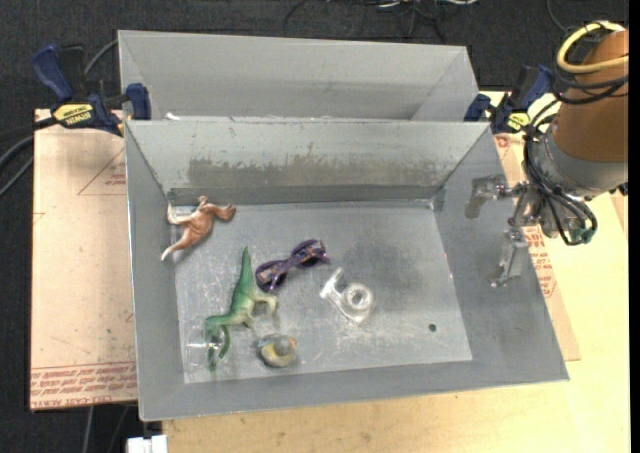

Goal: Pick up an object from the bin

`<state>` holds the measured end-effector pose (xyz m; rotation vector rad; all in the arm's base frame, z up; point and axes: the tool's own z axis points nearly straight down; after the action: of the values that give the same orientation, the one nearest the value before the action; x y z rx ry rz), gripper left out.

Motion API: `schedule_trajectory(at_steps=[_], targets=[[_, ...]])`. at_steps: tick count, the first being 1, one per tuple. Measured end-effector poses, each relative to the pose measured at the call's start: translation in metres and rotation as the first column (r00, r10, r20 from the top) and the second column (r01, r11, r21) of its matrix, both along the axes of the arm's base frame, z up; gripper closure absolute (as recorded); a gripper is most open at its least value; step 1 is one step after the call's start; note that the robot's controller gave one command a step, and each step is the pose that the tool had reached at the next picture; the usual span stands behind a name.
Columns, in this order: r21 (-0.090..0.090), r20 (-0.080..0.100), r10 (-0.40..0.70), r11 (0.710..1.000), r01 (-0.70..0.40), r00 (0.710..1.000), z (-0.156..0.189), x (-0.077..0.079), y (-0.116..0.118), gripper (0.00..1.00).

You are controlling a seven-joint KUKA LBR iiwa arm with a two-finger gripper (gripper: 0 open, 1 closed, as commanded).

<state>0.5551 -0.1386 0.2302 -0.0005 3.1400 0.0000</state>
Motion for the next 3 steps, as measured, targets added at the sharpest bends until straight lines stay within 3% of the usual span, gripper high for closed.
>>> schedule_trajectory(at_steps=[1,2,3], targets=[[0.002,0.001,0.048,0.999,-0.048,0.999,-0.039,0.082,0.064,0.00],[0.001,0.002,0.008,1.000,-0.008,1.000,-0.080,0.079,0.061,1.00],[0.000,0.002,0.008,1.000,-0.008,1.000,-0.080,0.079,0.061,1.00]])
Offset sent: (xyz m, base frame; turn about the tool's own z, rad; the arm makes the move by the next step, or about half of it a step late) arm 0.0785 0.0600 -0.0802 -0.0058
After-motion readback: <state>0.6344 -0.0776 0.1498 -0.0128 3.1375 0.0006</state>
